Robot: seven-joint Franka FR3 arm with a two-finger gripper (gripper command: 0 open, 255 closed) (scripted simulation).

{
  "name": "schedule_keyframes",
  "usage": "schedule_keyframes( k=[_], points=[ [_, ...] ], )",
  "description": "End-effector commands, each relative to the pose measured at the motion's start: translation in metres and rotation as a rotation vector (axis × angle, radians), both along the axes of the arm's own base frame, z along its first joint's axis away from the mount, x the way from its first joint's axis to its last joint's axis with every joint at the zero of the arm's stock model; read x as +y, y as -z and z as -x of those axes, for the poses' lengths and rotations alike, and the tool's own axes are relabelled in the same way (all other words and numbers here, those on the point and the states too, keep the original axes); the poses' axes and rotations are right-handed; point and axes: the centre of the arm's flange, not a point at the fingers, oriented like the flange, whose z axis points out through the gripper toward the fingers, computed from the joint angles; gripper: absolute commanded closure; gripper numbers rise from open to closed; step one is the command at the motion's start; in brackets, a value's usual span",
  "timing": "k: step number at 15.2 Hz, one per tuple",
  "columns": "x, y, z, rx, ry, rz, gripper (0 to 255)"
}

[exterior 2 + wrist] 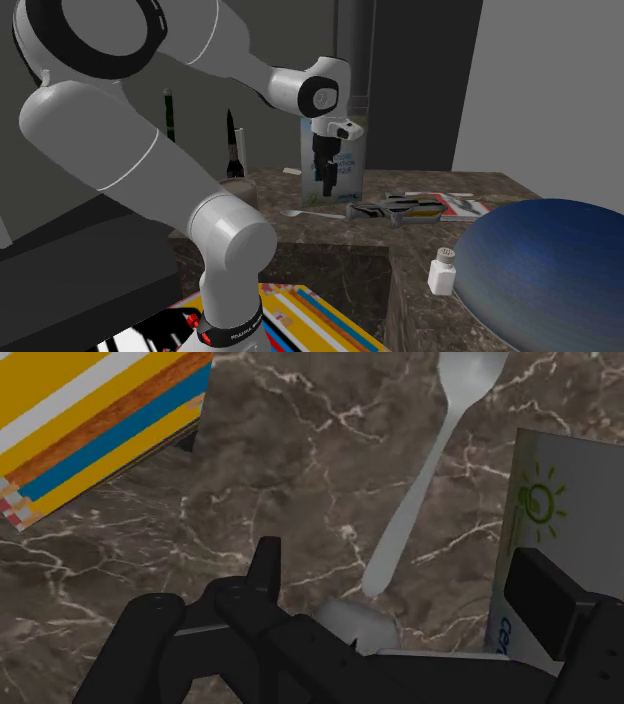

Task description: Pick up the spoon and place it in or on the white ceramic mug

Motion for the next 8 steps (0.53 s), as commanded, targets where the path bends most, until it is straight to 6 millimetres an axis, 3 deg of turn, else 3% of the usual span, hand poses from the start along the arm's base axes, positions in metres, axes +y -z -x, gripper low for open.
schedule_keyframes(
  k=[1,4,8],
  points=[
    [0.004,0.023,-0.006,0.013,0.095,-0.038,0],
    [0.015,0.057,-0.016,0.033,0.228,-0.092,0],
    [0.021,0.08,-0.018,0.037,0.258,-0.104,0]
  ],
)
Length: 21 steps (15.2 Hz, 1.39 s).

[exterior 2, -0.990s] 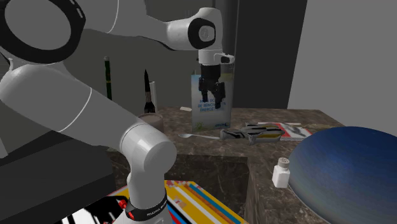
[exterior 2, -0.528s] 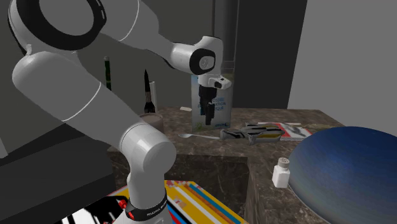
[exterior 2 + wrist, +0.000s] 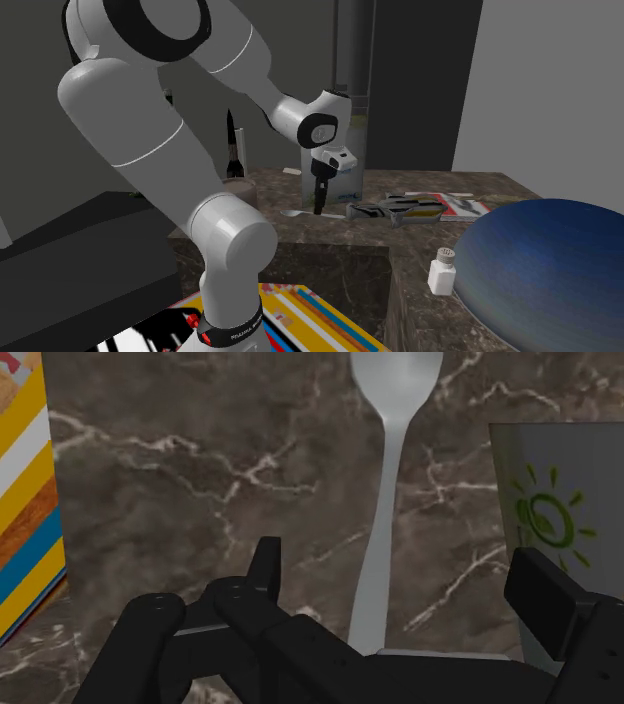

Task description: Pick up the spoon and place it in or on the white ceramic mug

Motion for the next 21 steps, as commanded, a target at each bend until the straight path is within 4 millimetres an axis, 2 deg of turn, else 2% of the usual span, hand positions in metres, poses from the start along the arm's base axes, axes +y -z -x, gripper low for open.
schedule_keyframes(
  k=[1,5,12,13,21],
  points=[
    [0.002,0.011,-0.001,0.0,0.006,-0.002,0],
    [0.006,0.029,-0.001,0.0,0.006,-0.002,0],
    [0.006,0.029,-0.001,0.0,0.006,-0.002,0],
    [0.006,0.029,-0.001,0.0,0.006,-0.002,255],
    [0.006,0.029,-0.001,0.0,0.006,-0.002,255]
  ],
)
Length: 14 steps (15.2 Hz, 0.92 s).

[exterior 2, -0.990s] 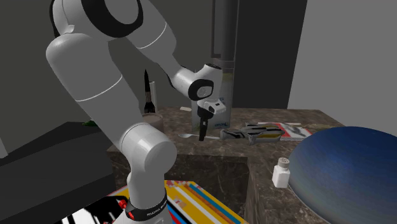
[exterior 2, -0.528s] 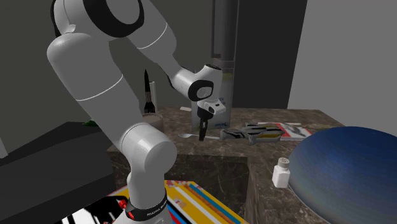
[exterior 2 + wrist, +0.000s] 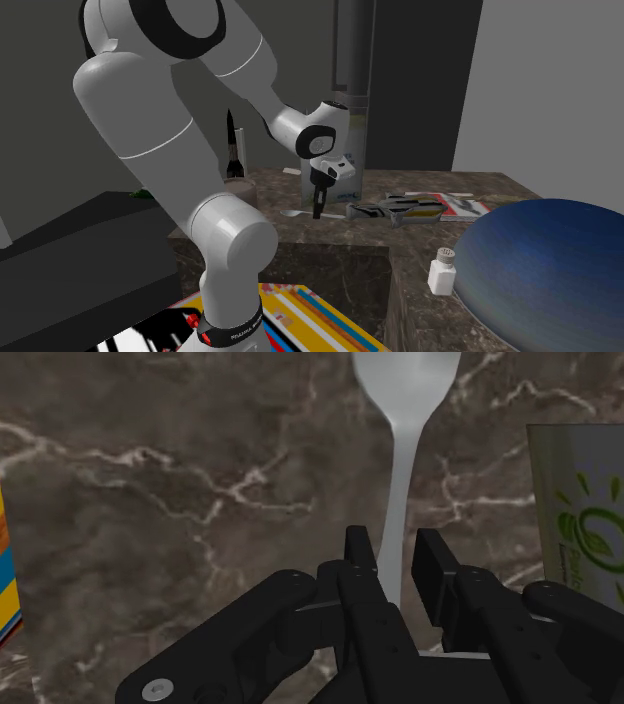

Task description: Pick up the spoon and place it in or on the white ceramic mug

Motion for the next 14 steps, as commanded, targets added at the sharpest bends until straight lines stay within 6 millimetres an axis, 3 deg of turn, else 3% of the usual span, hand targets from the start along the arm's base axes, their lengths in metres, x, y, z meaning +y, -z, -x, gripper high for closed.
schedule_keyframes(
  k=[1,14],
  points=[
    [0.001,0.001,0.0,0.003,-0.002,0.0,255],
    [0.001,-0.067,0.0,0.003,-0.002,0.0,255]
  ],
)
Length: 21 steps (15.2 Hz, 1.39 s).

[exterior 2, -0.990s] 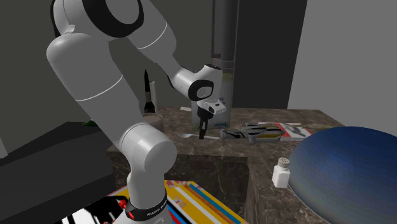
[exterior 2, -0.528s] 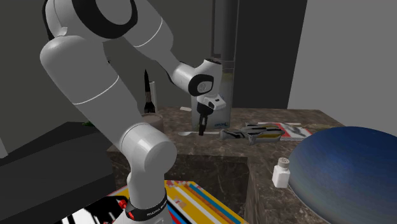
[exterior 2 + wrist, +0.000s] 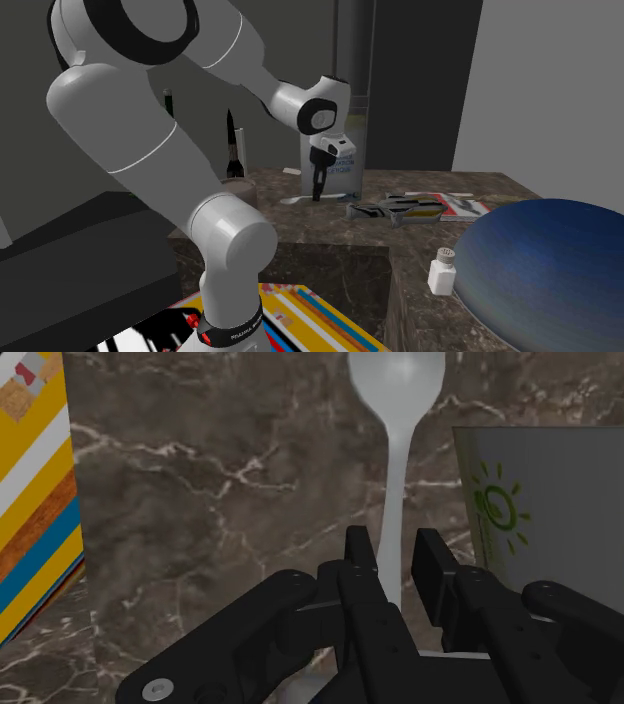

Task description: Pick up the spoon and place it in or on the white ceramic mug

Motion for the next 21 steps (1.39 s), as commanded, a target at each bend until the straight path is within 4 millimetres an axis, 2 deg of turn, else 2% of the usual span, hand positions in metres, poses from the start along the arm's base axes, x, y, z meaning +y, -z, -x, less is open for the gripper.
schedule_keyframes(
  k=[1,20,21],
  points=[
    [-0.001,-0.011,0.0,0.001,0.0,0.0,255],
    [-0.001,-0.11,0.0,0.001,0.0,0.0,255],
    [0.01,-0.11,0.008,0.001,0.0,0.0,255]
  ],
)
